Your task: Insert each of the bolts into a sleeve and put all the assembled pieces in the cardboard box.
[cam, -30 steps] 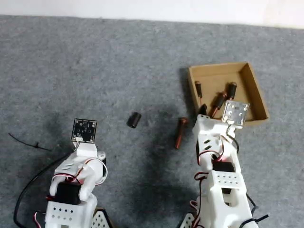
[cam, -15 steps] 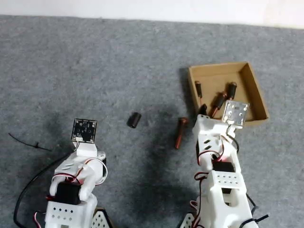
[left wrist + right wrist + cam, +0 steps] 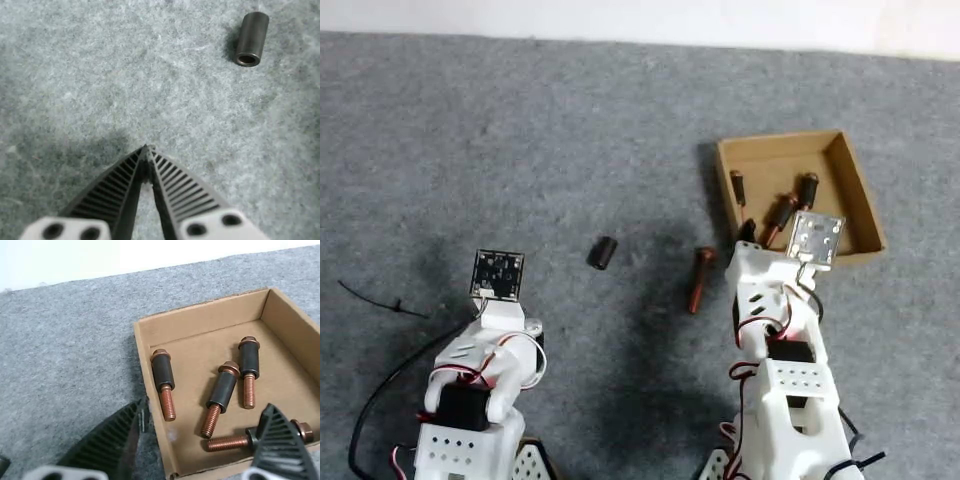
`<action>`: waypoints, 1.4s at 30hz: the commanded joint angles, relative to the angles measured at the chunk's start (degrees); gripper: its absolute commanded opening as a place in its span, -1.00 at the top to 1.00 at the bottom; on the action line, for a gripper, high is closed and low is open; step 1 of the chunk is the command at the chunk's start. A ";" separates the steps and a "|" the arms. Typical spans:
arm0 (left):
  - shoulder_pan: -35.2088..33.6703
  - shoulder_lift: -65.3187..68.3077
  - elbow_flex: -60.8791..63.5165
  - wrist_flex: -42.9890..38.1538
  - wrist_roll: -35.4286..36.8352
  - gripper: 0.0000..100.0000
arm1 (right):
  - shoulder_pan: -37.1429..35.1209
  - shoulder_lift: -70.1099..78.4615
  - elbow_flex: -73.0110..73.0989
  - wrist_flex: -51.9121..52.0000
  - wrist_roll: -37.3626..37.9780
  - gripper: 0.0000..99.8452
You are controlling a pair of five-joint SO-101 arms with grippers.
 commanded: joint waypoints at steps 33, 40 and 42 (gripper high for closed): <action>-14.55 2.24 -20.97 -7.65 -11.87 0.99 | -0.40 -52.88 5.14 44.62 0.09 0.36; -14.37 29.23 -30.29 -11.69 -11.69 0.99 | -0.48 -52.88 10.33 44.62 2.46 0.36; -12.88 39.78 -35.38 -11.60 -11.69 0.99 | -0.57 -52.88 10.59 44.62 3.08 0.36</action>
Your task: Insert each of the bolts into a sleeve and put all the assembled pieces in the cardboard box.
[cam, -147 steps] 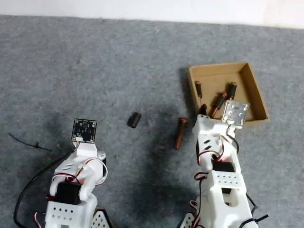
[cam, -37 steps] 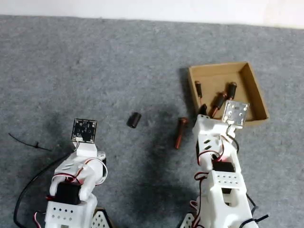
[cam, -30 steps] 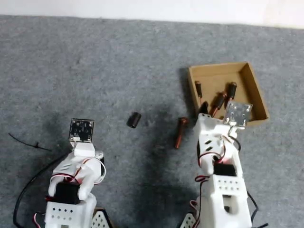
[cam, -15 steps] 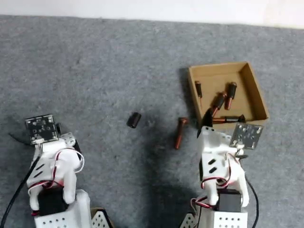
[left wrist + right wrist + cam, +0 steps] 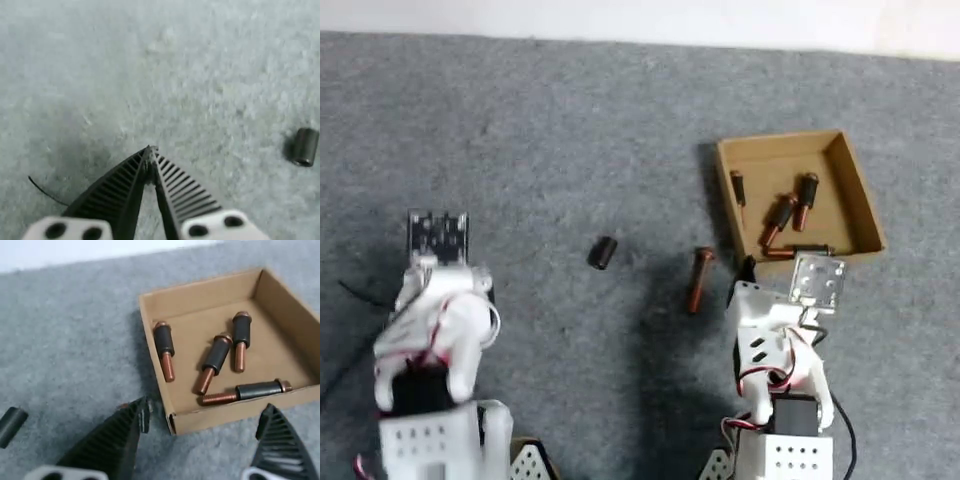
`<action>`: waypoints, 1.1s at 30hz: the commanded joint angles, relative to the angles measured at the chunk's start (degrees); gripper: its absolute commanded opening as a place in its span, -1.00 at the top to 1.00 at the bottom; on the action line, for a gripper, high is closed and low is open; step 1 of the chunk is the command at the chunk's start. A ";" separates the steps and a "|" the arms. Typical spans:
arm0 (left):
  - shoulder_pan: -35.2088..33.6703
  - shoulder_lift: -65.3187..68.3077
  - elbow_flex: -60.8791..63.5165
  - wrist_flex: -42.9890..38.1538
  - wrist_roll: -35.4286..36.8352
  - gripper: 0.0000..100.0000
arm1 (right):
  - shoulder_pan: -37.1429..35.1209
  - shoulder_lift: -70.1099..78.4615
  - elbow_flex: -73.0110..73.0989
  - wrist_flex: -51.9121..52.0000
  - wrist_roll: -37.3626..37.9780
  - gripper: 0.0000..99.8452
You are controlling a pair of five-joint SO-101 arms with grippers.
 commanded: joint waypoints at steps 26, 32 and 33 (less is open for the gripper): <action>-1.89 58.51 -18.51 -19.52 15.47 0.98 | -16.04 0.66 -7.43 4.70 5.45 0.36; -3.30 58.68 -18.51 -19.60 15.56 0.98 | -19.03 2.51 -7.69 2.15 5.45 0.36; -3.30 58.68 -18.51 -19.60 15.56 0.98 | -19.21 4.44 -7.87 1.19 5.36 0.36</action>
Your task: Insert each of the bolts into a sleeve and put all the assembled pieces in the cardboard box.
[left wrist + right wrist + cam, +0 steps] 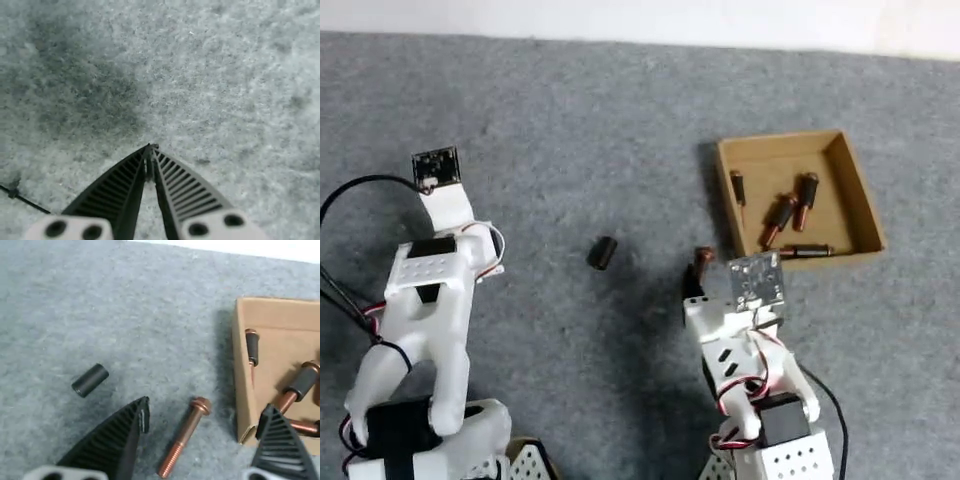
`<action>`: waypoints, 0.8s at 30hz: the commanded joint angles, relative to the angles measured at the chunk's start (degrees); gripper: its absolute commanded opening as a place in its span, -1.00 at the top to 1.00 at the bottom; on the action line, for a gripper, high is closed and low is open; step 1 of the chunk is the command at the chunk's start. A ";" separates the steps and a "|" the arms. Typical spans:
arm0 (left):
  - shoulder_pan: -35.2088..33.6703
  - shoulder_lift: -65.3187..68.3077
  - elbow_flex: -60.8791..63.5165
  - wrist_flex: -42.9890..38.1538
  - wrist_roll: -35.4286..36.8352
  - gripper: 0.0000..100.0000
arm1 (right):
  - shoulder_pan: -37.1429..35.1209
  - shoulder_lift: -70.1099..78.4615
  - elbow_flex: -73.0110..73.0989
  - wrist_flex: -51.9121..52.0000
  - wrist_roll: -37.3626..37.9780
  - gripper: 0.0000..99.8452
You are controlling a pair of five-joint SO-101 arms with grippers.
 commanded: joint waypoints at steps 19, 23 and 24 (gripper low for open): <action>-1.54 -2.15 -0.31 -1.05 0.62 0.98 | -18.07 79.96 -45.85 -17.71 -21.45 0.36; -1.54 -2.15 -0.31 -2.29 0.62 0.98 | -18.07 94.20 -57.01 -13.58 -29.10 0.36; -1.54 -2.15 -0.31 -2.29 0.62 0.98 | -18.07 97.71 -60.18 -12.35 -29.71 0.36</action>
